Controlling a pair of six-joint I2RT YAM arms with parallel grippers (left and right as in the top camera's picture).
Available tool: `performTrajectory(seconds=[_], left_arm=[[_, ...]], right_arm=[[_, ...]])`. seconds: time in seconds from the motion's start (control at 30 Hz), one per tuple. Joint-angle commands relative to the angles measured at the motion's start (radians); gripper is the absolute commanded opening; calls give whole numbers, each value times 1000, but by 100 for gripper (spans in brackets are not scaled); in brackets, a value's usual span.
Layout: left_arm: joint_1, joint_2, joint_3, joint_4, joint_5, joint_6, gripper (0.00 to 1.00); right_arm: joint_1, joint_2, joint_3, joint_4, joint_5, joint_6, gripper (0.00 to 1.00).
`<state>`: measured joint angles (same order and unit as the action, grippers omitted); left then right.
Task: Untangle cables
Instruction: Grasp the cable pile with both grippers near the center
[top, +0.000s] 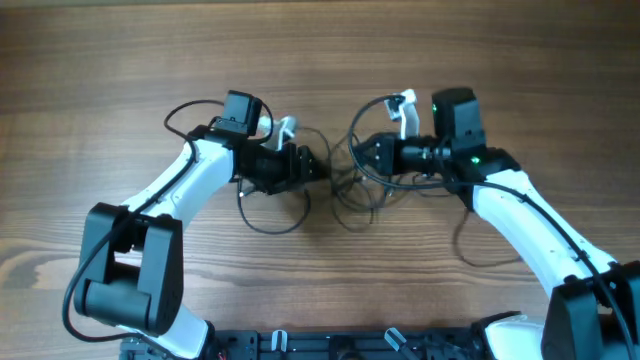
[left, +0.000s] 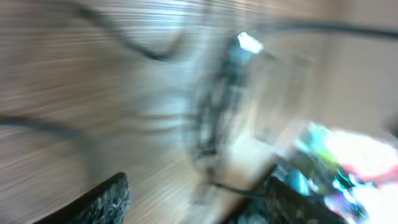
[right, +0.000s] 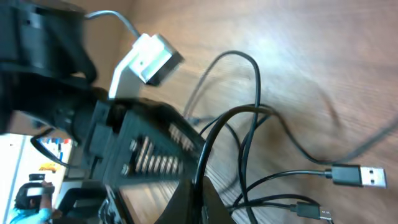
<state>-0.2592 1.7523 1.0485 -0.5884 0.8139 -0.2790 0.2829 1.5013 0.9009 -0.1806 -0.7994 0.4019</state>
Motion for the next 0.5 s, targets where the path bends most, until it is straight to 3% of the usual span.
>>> performTrajectory(seconds=[0.0, 0.3, 0.37, 0.47], left_arm=[[-10, -26, -3, 42, 342, 146, 74], [-69, -26, -3, 90, 337, 172, 75], [-92, -26, -3, 92, 269, 172, 73], [-128, -26, -3, 93, 87, 171, 56]], right_arm=[[26, -13, 17, 50, 20, 76, 5], [29, -13, 17, 159, -20, 203, 5], [29, -13, 17, 190, -58, 230, 4], [29, -13, 17, 198, -94, 256, 4]])
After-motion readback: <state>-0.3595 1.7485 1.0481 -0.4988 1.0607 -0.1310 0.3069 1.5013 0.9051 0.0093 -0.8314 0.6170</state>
